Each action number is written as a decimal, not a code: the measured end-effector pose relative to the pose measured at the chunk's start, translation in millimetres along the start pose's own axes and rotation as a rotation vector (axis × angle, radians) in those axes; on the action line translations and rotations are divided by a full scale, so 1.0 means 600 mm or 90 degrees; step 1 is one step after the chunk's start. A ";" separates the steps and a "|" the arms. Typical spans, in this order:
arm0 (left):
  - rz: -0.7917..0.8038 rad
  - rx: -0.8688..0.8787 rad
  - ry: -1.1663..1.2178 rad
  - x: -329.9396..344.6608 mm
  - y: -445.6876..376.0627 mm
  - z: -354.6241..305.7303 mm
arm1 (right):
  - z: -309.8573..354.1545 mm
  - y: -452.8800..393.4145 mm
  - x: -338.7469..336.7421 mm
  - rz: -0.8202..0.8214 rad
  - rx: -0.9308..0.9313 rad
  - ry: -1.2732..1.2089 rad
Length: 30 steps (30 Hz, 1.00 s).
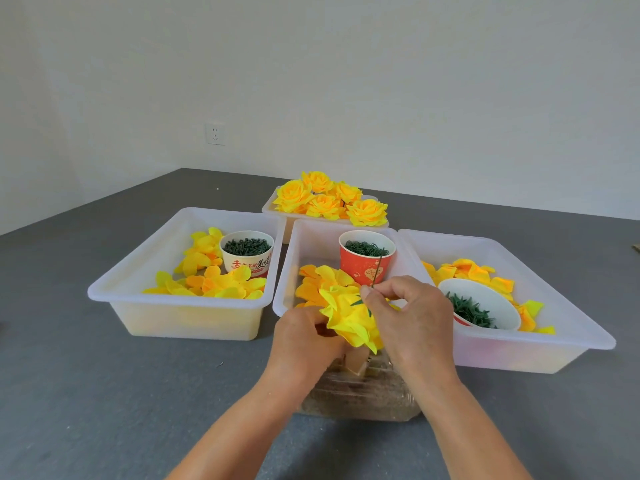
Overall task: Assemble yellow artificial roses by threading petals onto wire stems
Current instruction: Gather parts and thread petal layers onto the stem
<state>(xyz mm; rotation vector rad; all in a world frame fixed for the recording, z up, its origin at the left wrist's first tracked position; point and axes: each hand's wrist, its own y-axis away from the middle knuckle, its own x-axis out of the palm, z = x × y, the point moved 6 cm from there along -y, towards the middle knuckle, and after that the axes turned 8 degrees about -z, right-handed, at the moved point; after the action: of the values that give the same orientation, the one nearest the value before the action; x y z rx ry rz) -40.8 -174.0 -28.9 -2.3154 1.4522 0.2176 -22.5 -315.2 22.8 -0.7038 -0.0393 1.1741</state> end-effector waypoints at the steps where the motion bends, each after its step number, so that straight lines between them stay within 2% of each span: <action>1: 0.007 -0.014 0.034 0.002 0.000 0.000 | 0.000 0.000 0.000 0.002 -0.002 0.001; 6: 0.010 0.008 0.085 0.012 0.001 -0.004 | 0.004 0.001 0.001 0.009 -0.022 0.021; 14: 0.004 0.098 -0.082 0.013 -0.008 -0.002 | -0.008 0.003 0.001 0.028 -0.022 0.050; 30: 0.034 0.029 -0.079 0.012 -0.001 0.008 | 0.018 -0.026 -0.016 -0.003 -0.042 0.006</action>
<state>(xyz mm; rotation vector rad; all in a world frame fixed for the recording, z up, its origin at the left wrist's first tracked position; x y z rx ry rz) -36.8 -177.5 -35.4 -2.1874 1.4433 0.3335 -17.7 -321.3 42.5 -0.7673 -0.0730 1.1693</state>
